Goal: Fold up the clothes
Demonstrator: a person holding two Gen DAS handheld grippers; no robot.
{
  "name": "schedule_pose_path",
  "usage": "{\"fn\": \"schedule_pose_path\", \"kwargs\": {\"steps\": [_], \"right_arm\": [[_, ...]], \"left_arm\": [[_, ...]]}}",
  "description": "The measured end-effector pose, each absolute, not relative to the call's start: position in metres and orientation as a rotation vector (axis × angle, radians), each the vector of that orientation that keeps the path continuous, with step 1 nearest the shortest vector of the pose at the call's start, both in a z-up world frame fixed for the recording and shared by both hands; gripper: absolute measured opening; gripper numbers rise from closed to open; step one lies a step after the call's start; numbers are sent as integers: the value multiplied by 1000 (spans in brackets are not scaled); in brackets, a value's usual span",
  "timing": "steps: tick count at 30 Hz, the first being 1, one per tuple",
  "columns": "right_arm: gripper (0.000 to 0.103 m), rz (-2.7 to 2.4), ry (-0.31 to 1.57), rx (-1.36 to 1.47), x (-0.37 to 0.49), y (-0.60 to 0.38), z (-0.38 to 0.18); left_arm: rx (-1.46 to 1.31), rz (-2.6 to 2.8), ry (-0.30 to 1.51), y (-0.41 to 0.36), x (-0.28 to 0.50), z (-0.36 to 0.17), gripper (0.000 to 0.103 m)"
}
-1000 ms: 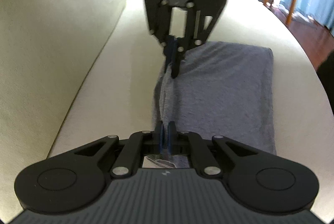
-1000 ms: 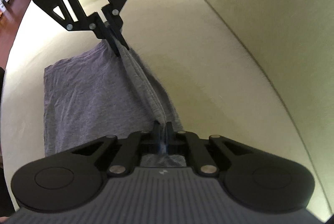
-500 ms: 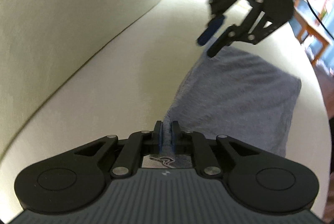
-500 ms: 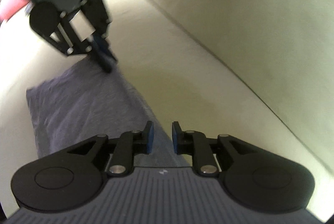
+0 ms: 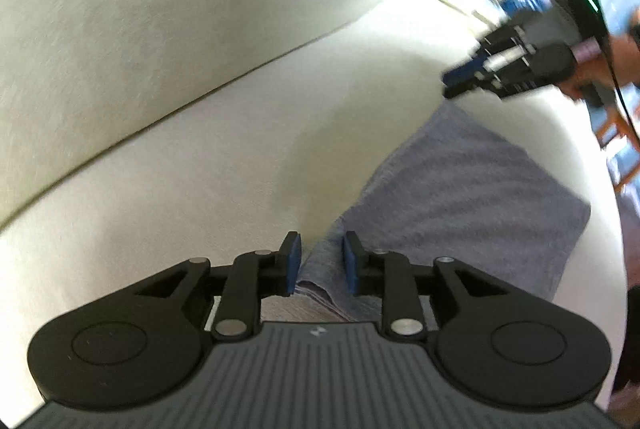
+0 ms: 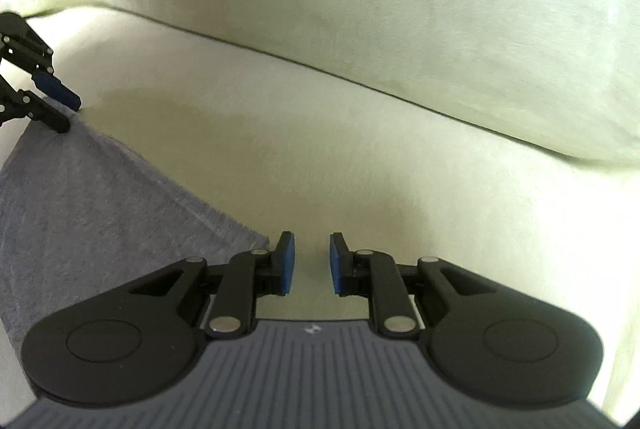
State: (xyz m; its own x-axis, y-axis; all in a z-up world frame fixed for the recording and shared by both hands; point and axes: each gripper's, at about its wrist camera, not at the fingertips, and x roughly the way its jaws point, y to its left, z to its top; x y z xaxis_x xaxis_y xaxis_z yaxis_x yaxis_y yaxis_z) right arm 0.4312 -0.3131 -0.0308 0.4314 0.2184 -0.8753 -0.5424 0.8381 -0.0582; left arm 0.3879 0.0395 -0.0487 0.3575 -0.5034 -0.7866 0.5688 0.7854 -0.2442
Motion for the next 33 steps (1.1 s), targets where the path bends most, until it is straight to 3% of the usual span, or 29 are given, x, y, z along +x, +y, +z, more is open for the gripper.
{"fn": "schedule_pose_path", "kwargs": {"steps": [2,8,16,24,33], "right_arm": [[19,476,980,-345,415,-311,-28],[24,476,867,-311,356,-304,-20],[24,540,716,-426,255,-255,-36],[24,541,652,-520,168,-222,-27],[24,521,634,-661,151,-203,-28]], "left_arm": [[66,-656,949,44,382,-48,45],[115,-599,757,58,356,-31,45],[270,-610,629,35,294,-30,45],[308,-529,705,0,220,-1,45],[274,-488,803,-13,225,-2,45]]}}
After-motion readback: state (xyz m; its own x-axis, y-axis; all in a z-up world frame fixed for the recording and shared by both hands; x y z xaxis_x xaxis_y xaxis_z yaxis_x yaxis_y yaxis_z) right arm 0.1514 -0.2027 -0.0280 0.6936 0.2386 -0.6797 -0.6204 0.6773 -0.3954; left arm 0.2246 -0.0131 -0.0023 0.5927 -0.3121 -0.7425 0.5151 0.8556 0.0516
